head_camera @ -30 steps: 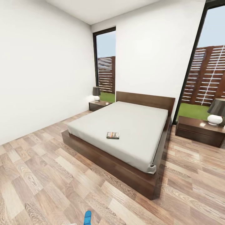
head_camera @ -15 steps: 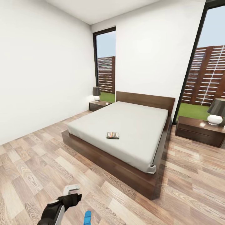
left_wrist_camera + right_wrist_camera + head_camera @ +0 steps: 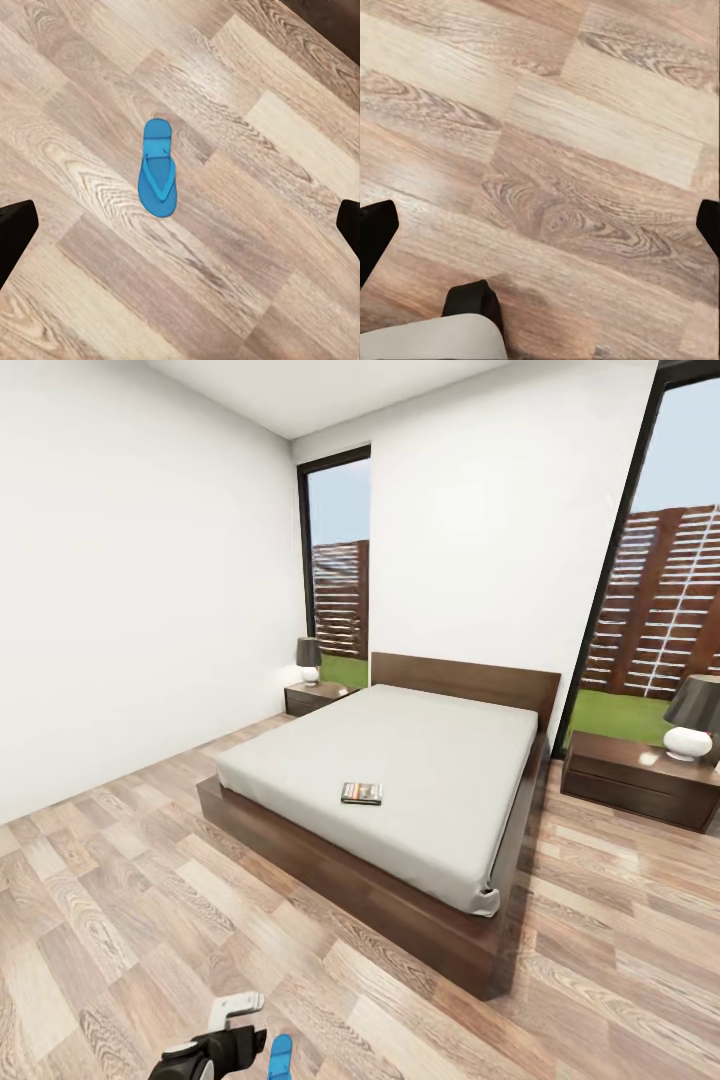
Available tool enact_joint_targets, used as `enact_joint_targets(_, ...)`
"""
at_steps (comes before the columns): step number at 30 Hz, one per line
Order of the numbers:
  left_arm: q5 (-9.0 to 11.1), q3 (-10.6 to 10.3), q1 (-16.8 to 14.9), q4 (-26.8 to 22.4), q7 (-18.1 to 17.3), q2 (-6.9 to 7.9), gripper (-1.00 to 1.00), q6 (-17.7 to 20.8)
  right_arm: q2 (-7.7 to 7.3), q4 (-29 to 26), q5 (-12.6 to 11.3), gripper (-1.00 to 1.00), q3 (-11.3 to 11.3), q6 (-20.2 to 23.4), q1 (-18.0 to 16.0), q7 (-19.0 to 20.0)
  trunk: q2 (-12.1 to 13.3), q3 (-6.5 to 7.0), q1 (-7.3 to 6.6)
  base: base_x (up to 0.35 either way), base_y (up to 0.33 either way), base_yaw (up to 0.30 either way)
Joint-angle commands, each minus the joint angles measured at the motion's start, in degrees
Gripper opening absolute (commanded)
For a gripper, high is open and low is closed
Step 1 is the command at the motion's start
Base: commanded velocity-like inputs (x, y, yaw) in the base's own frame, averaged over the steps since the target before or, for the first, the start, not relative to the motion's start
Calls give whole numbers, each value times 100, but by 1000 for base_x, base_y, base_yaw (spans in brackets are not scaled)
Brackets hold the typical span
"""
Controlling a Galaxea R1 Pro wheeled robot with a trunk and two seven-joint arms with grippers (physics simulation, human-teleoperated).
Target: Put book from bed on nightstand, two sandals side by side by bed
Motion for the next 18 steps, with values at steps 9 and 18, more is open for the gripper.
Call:
enact_joint_targets(9, 9, 11, -4, 16, -5, -20, 100, -5, -1169, -998, -1174, 100, -66, 1795, -5, 2431, -3, -5, 0, 0, 0, 0)
enact_joint_targets(18, 9, 0, -5, 18, -5, -38, 100, -5, -1372, -2637, -1648, 100, -71, 2545, -6, 2906, -3, -5, 0, 0, 0, 0)
